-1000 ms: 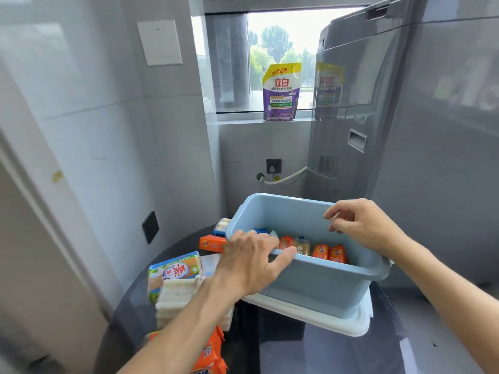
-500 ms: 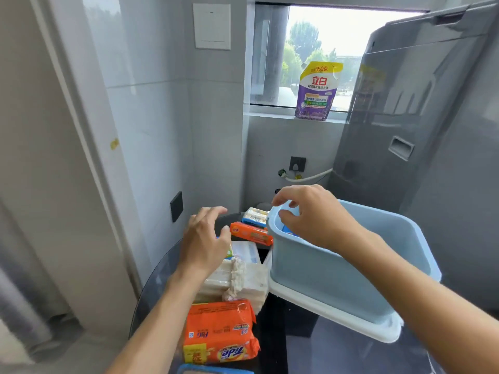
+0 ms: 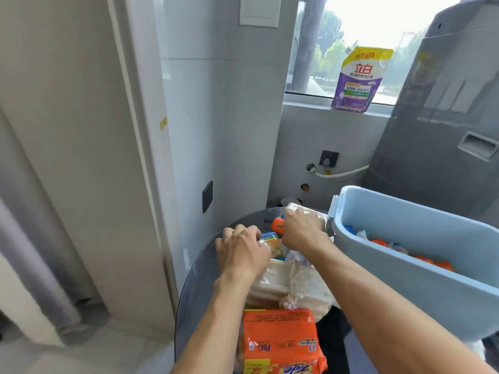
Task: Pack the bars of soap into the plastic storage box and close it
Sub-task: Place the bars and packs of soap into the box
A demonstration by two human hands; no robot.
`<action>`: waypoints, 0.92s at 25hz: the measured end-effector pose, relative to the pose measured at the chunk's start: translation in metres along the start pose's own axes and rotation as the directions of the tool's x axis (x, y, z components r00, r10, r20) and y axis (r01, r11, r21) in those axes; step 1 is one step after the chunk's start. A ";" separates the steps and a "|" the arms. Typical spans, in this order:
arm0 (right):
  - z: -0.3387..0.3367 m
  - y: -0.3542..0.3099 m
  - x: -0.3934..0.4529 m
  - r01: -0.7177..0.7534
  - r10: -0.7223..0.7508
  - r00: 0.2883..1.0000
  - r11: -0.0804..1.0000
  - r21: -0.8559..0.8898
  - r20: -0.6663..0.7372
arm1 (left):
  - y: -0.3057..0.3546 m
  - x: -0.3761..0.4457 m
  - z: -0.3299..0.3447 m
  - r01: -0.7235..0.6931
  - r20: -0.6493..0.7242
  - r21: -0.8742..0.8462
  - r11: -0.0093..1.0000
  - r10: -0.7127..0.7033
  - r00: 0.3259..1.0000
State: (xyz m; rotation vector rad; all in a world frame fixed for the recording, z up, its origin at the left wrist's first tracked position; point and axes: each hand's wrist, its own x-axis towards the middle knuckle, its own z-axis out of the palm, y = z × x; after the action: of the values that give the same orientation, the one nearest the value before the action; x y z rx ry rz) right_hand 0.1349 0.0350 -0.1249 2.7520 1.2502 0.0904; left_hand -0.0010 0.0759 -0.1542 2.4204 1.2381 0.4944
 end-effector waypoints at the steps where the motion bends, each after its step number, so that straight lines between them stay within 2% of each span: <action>1: 0.008 0.003 0.005 -0.012 0.012 1.000 1.000 -0.018 0.012 | -0.001 0.001 0.001 0.007 -0.007 -0.016 1.000 -0.007 1.000; 5: 0.022 0.009 0.014 0.017 -0.024 0.998 0.993 -0.120 -0.059 | 0.000 0.003 0.003 0.028 -0.038 -0.064 0.998 -0.030 0.999; 10: 0.017 0.015 0.022 0.009 -0.009 0.999 1.000 -0.004 -0.034 | 0.002 0.001 0.003 0.033 -0.023 -0.057 0.998 -0.034 0.999; 13: 0.022 0.010 0.024 0.001 -0.005 0.997 0.999 -0.045 -0.073 | 0.001 0.001 0.003 0.021 -0.031 -0.059 0.998 -0.023 0.999; 16: 0.020 0.010 0.026 0.054 -0.062 0.993 0.995 -0.084 -0.096 | 0.001 0.001 0.003 0.019 -0.041 -0.043 0.999 -0.021 0.999; 23: 0.004 0.003 0.014 0.098 -0.076 0.968 0.992 0.085 -0.238 | 0.005 0.002 0.001 0.019 -0.047 -0.012 1.000 -0.019 0.999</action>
State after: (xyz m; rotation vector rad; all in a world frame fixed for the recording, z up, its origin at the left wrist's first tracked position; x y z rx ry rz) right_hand 0.1465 0.0434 -0.1285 2.8282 1.4672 0.3672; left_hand 0.0038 0.0745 -0.1528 2.3984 1.2728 0.5541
